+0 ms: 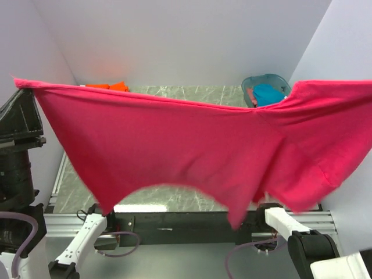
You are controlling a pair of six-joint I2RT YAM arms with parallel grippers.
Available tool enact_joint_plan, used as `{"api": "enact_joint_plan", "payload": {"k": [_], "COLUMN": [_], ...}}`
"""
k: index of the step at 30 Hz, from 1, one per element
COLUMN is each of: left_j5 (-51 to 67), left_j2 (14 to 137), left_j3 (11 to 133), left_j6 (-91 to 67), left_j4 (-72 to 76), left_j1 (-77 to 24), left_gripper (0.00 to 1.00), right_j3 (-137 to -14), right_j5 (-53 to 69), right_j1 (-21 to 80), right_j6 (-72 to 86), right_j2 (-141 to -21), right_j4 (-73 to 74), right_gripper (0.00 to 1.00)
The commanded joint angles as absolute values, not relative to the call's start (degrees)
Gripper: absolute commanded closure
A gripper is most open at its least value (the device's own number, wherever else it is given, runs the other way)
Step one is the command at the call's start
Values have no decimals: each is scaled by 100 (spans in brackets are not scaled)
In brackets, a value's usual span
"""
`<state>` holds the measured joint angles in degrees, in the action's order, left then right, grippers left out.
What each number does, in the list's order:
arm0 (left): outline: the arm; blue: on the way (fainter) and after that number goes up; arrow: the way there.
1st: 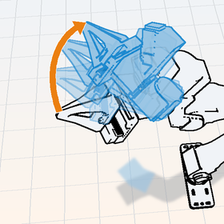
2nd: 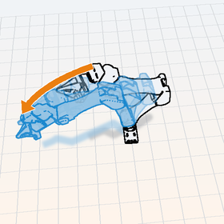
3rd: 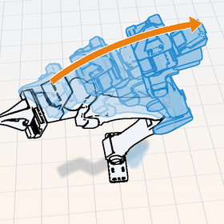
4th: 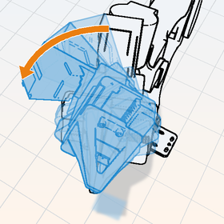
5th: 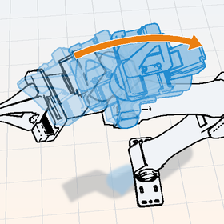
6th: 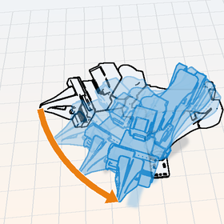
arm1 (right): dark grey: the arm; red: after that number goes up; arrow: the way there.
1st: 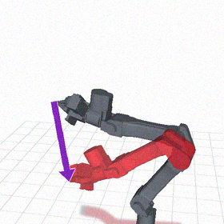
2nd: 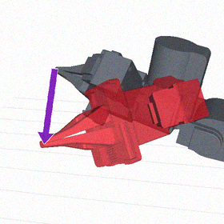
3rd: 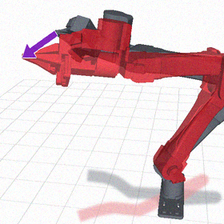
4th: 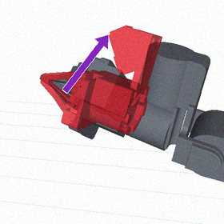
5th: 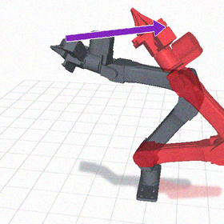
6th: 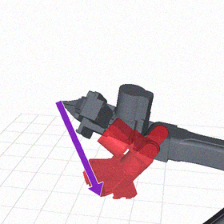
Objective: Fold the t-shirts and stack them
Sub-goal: Flatten the tshirt out
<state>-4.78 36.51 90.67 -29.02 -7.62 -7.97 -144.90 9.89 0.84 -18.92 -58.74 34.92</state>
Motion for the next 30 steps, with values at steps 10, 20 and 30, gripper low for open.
{"api": "enact_joint_plan", "payload": {"k": [10,20,30], "left_j5": [-554,-791,-1406], "left_j2": [4060,7814,11372], "left_j3": [6375,5279,8199], "left_j6": [-2856,-2444,-2118], "left_j4": [-133,880,-808], "left_j1": [-791,-774,-765], "left_gripper": [99,100,100], "right_j3": [-10551,-7178,-11116], "right_j5": [1686,2839,1688], "right_j1": [44,105,474], "right_j6": [-2171,-2830,-2382], "right_j2": [-5977,-8429,-12347], "right_j4": [2673,606,2249], "right_gripper": [100,100,100]}}
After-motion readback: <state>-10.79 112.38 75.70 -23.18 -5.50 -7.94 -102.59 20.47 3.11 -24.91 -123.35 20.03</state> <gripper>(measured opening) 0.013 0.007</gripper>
